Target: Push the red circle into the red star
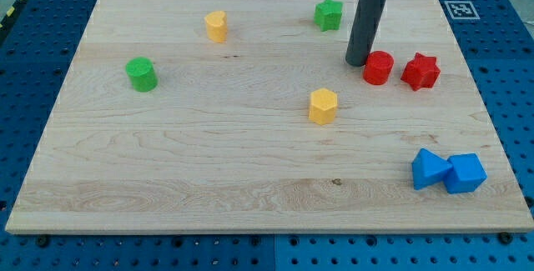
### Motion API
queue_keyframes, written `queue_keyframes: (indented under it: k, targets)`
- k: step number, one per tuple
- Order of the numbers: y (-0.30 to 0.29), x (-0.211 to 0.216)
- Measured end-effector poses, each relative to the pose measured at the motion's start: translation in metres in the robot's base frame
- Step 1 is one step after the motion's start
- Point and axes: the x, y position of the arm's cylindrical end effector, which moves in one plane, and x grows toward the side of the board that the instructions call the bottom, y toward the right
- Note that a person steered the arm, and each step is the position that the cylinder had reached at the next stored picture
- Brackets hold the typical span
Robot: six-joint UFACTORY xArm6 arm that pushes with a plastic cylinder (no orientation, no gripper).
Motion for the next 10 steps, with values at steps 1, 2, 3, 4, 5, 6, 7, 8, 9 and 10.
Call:
queue_keyframes:
  k: [1, 2, 3, 4, 5, 6, 7, 8, 9, 10]
  targets:
    - [-0.003, 0.01]
    - [-0.012, 0.027]
    - [-0.012, 0.037]
    - [-0.012, 0.039]
    - [-0.012, 0.037]
    - [-0.012, 0.027]
    - [-0.012, 0.026]
    - [-0.01, 0.026]
    - [0.006, 0.026]
    - [0.019, 0.026]
